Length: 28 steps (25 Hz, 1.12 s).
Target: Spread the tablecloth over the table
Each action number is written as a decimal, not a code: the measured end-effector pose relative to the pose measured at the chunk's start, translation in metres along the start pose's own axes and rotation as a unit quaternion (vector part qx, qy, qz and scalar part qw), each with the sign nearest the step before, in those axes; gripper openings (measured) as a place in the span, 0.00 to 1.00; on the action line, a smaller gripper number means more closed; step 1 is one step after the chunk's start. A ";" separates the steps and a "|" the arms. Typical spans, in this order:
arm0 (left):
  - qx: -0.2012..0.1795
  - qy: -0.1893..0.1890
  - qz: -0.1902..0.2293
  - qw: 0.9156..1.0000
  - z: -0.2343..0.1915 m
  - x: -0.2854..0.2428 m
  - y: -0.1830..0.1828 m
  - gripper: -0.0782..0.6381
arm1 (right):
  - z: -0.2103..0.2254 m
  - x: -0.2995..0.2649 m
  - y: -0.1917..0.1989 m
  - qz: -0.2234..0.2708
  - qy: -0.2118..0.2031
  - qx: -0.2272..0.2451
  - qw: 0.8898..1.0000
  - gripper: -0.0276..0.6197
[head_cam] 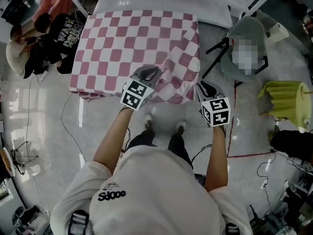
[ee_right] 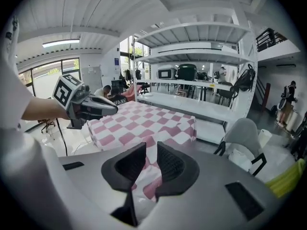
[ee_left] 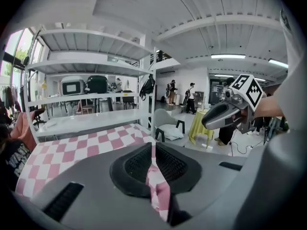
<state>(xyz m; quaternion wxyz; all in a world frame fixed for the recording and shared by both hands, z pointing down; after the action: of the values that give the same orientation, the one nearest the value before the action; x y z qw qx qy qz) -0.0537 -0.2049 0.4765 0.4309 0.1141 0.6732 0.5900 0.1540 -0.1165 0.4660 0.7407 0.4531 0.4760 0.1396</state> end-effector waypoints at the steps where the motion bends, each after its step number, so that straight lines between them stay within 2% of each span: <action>1: 0.003 -0.002 -0.011 1.000 0.005 -0.005 0.004 0.15 | 0.006 -0.001 0.009 -0.007 -0.003 -0.007 1.000 0.18; 2: 0.006 -0.002 -0.023 1.000 0.010 -0.009 0.009 0.16 | 0.012 -0.003 0.018 -0.014 -0.006 -0.014 1.000 0.19; 4: 0.005 0.001 -0.049 0.999 0.020 -0.018 0.023 0.26 | 0.022 -0.008 0.034 -0.029 -0.012 -0.027 0.999 0.20; 13: 0.010 0.019 -0.161 0.987 0.046 -0.040 0.099 0.34 | 0.037 -0.044 0.095 -0.088 -0.058 -0.088 0.991 0.25; 16: 0.009 0.018 -0.184 0.983 0.049 -0.043 0.118 0.37 | 0.039 -0.060 0.110 -0.106 -0.066 -0.097 0.987 0.27; 22: 0.011 0.011 -0.215 0.976 0.051 -0.047 0.147 0.37 | 0.041 -0.085 0.143 -0.143 -0.071 -0.121 0.980 0.29; 25: -0.011 0.004 -0.223 0.975 0.054 -0.054 0.156 0.35 | 0.042 -0.093 0.157 -0.158 -0.070 -0.137 0.975 0.29; 28: -0.034 0.001 -0.235 0.971 0.057 -0.062 0.163 0.33 | 0.043 -0.098 0.166 -0.164 -0.062 -0.148 0.973 0.21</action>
<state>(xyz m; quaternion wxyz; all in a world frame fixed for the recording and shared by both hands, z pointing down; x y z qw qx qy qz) -0.0332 -0.1607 0.6531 0.5606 -0.0626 0.6611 0.4948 0.1769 -0.1110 0.6618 0.8405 0.2616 0.4711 0.0566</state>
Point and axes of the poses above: the fingertips, and each gripper's own axes: x backward along the fingers, z to its right, y out of its underside, the point moved 6 cm from there along x, backward along the fingers, and after that the axes turned 14 degrees about -y, right-handed, at the moved point
